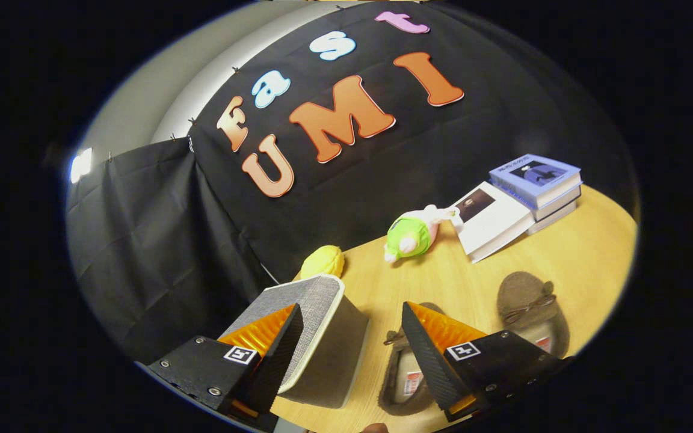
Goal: Open the storage box then place both shoes into the box .Put the left shoe in first, then the right shoe, with the right side of both shoes facing outward in a uniform manner.
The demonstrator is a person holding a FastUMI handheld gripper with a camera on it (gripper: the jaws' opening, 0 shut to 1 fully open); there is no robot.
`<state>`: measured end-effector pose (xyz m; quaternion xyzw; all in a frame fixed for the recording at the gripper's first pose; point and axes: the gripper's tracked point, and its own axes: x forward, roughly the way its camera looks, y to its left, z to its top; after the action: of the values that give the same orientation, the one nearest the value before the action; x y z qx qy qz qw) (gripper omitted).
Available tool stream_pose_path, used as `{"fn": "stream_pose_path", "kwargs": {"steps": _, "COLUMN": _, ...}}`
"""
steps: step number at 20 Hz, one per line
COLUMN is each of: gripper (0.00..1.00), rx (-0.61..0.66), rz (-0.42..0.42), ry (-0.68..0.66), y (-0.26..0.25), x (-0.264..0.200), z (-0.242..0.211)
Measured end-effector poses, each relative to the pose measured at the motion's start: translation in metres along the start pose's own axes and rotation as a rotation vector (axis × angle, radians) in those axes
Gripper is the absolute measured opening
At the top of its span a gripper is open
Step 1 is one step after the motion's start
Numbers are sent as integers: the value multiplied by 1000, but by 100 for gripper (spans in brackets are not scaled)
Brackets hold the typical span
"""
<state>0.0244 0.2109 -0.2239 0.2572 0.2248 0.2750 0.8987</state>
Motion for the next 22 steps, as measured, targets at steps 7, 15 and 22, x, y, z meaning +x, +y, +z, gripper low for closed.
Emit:
{"fn": "stream_pose_path", "kwargs": {"steps": 7, "gripper": 98, "rx": 121, "rz": 132, "ry": 93, "y": 24, "x": 23, "z": -34}}
{"fn": "stream_pose_path", "kwargs": {"steps": 15, "gripper": 97, "rx": 229, "rz": 243, "ry": 181, "y": 51, "x": 38, "z": -67}}
{"fn": "stream_pose_path", "kwargs": {"steps": 22, "gripper": 93, "rx": 405, "rz": 409, "ry": 214, "y": 87, "x": 34, "z": -60}}
